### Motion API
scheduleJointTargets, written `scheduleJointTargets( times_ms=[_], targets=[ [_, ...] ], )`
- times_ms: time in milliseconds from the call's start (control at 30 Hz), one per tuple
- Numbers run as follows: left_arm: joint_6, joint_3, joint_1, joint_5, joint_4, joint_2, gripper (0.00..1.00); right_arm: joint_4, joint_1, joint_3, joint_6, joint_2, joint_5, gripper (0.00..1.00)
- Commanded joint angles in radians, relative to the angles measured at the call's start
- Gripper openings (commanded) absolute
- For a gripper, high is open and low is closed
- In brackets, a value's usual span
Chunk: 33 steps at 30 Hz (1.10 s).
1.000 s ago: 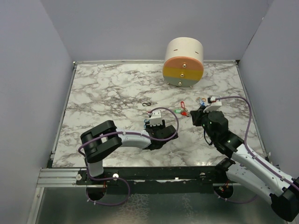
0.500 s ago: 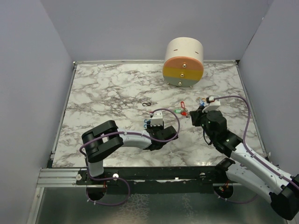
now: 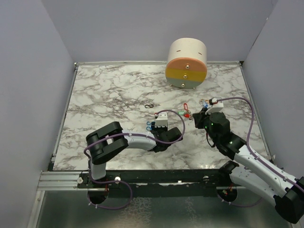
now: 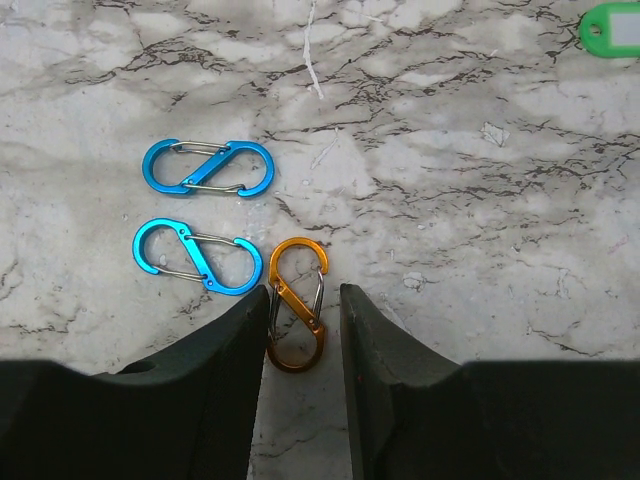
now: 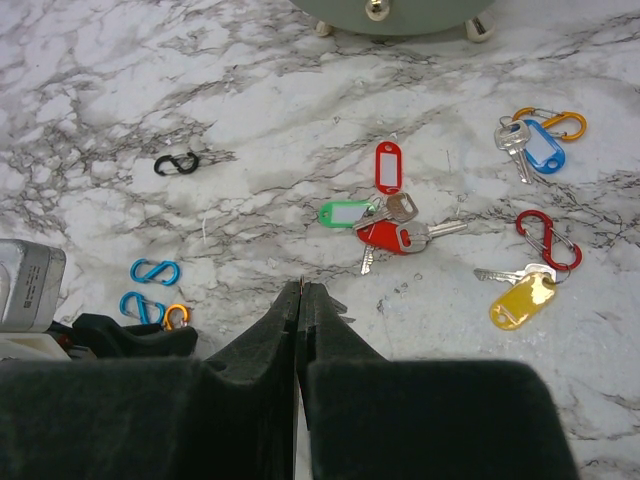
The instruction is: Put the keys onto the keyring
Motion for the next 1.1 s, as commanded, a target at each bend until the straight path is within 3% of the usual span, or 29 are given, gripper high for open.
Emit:
scheduleJointTargets(
  times_ms=[0, 267, 367, 500, 1067],
  targets=[
    [0.03, -0.017, 0.001, 0.08, -0.08, 0.072, 0.36, 0.013, 0.004, -0.009, 0.009, -0.015, 0.014, 0.01],
    [0.035, -0.03, 0.001, 0.097, -0.08, 0.064, 0.31, 0.012, 0.005, -0.011, 0.012, -0.015, 0.014, 0.01],
    [0.036, -0.032, 0.001, 0.107, -0.079, 0.068, 0.22, 0.012, 0.005, -0.011, 0.014, -0.015, 0.012, 0.01],
    [0.049, -0.03, 0.001, 0.122, -0.075, 0.073, 0.01, 0.012, 0.005, -0.011, 0.013, -0.013, 0.012, 0.01],
    [0.167, -0.036, -0.004, 0.141, -0.059, -0.08, 0.0, 0.045, 0.005, -0.006, -0.027, 0.064, -0.042, 0.01]
  ],
)
